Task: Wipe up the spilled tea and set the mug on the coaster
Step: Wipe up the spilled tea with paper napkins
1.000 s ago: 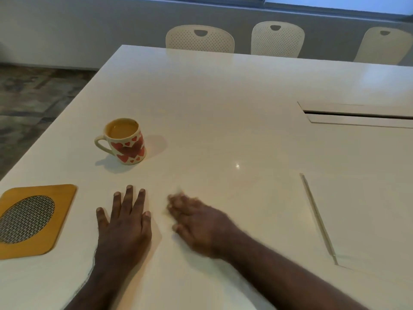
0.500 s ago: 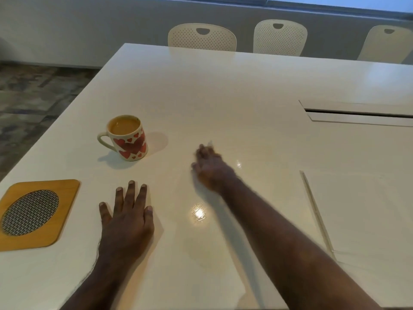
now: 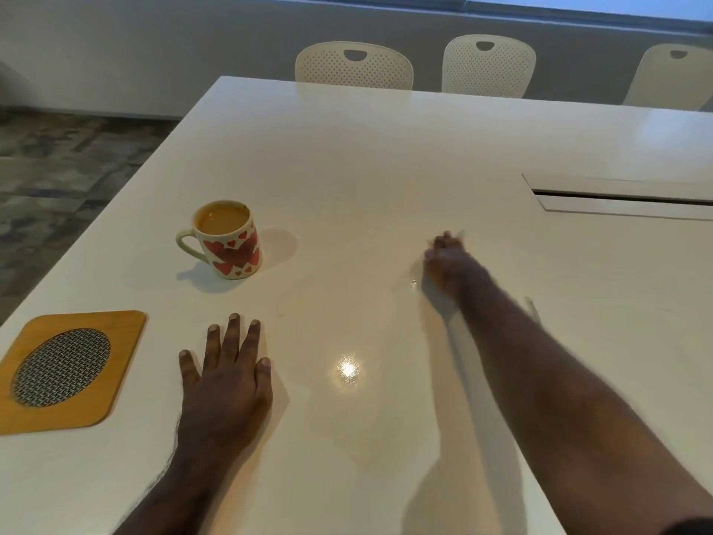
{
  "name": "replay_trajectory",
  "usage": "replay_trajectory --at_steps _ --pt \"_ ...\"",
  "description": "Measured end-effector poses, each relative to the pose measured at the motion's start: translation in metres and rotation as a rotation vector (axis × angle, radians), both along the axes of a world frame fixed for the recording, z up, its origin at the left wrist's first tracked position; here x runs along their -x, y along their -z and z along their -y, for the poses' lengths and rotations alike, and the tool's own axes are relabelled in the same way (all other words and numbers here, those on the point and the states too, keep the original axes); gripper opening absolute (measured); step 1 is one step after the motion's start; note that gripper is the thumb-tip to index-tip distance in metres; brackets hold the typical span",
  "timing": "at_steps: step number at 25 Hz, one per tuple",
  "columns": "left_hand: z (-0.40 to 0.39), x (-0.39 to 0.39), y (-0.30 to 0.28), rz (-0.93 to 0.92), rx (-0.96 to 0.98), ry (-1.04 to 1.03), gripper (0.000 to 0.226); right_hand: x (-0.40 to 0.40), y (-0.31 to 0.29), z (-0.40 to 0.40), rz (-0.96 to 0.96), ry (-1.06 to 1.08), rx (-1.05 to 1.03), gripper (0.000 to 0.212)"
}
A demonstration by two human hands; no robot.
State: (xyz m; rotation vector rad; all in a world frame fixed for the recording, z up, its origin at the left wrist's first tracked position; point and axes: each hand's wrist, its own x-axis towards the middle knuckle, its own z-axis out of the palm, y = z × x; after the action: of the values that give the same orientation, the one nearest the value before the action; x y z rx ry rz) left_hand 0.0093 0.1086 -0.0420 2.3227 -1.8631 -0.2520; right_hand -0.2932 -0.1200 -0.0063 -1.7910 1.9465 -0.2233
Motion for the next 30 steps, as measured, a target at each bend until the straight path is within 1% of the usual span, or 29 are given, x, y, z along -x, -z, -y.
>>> replay_trajectory --at_steps 1,2,4,5,6,7,8,9,10,11,13,14,15,17,19,21,23,25,26,27,28,29,30 --pt "0.0 0.001 0.0 -0.001 -0.003 -0.004 0.063 0.001 0.002 -0.002 -0.044 0.065 -0.003 0.06" --pt "0.001 0.001 -0.001 0.0 -0.007 -0.007 0.064 0.003 0.002 0.003 -0.037 0.109 0.008 0.062" --pt "0.002 0.003 0.0 -0.002 -0.012 -0.006 0.066 -0.006 -0.004 -0.001 -0.044 0.104 -0.016 0.066" --pt "0.003 0.002 0.001 -0.006 -0.012 -0.004 0.066 -0.027 -0.001 -0.011 -0.036 0.021 -0.004 0.066" --pt "0.003 0.001 0.001 -0.017 -0.012 -0.003 0.066 -0.055 0.005 -0.031 -0.048 -0.135 0.03 0.066" --pt "0.003 0.0 0.001 -0.027 -0.014 -0.003 0.066 -0.078 0.01 -0.056 -0.079 -0.336 0.042 0.066" --pt "0.002 -0.001 0.001 -0.012 -0.019 0.002 0.066 -0.087 0.015 -0.073 -0.087 -0.471 0.067 0.066" --pt "0.001 -0.001 0.001 0.026 -0.014 0.013 0.067 -0.082 0.018 -0.081 -0.11 -0.54 0.085 0.065" --pt "0.0 -0.001 0.001 0.067 -0.01 0.027 0.067 -0.065 0.018 -0.079 -0.107 -0.537 0.1 0.062" --pt "0.0 -0.001 0.001 0.07 -0.008 0.029 0.066 -0.046 0.018 -0.074 -0.093 -0.455 0.107 0.06" --pt "0.002 -0.001 0.0 0.003 -0.015 0.003 0.064 0.006 0.013 -0.058 -0.1 -0.182 0.047 0.054" --pt "0.002 -0.001 0.0 -0.018 -0.013 -0.004 0.064 0.033 0.007 -0.049 -0.118 -0.081 -0.001 0.053" --pt "0.002 0.0 0.0 -0.028 -0.007 -0.005 0.063 0.053 0.003 -0.045 -0.136 -0.03 -0.04 0.053" --pt "0.002 0.0 -0.001 -0.028 -0.004 -0.004 0.064 0.064 0.001 -0.054 -0.16 -0.042 -0.059 0.058" --pt "0.001 0.001 0.0 0.004 0.008 -0.002 0.065 0.056 0.003 -0.084 -0.151 -0.101 -0.038 0.061" --pt "0.002 0.001 0.0 0.007 0.01 0.002 0.066 0.038 0.007 -0.131 -0.139 -0.188 -0.015 0.063" --pt "0.003 0.0 0.0 -0.027 -0.001 0.004 0.066 0.007 0.007 -0.191 -0.122 -0.391 0.075 0.064" --pt "0.002 0.0 -0.001 -0.044 -0.001 0.005 0.065 -0.031 0.01 -0.259 -0.183 -0.693 0.206 0.066" --pt "0.001 0.001 -0.002 -0.049 -0.002 0.006 0.065 -0.044 0.013 -0.284 -0.174 -0.812 0.244 0.065" --pt "0.0 0.001 -0.003 -0.049 -0.002 0.006 0.065 -0.05 0.012 -0.296 -0.16 -0.872 0.219 0.062" --pt "0.0 0.002 -0.004 -0.049 -0.001 0.007 0.065 -0.05 0.009 -0.297 -0.167 -0.889 0.169 0.059" --pt "-0.001 0.002 -0.005 -0.049 -0.002 0.009 0.065 -0.043 0.006 -0.288 -0.183 -0.85 0.163 0.058" --pt "-0.001 0.002 -0.005 -0.051 -0.003 0.01 0.066 -0.031 0.004 -0.271 -0.197 -0.771 0.224 0.058"
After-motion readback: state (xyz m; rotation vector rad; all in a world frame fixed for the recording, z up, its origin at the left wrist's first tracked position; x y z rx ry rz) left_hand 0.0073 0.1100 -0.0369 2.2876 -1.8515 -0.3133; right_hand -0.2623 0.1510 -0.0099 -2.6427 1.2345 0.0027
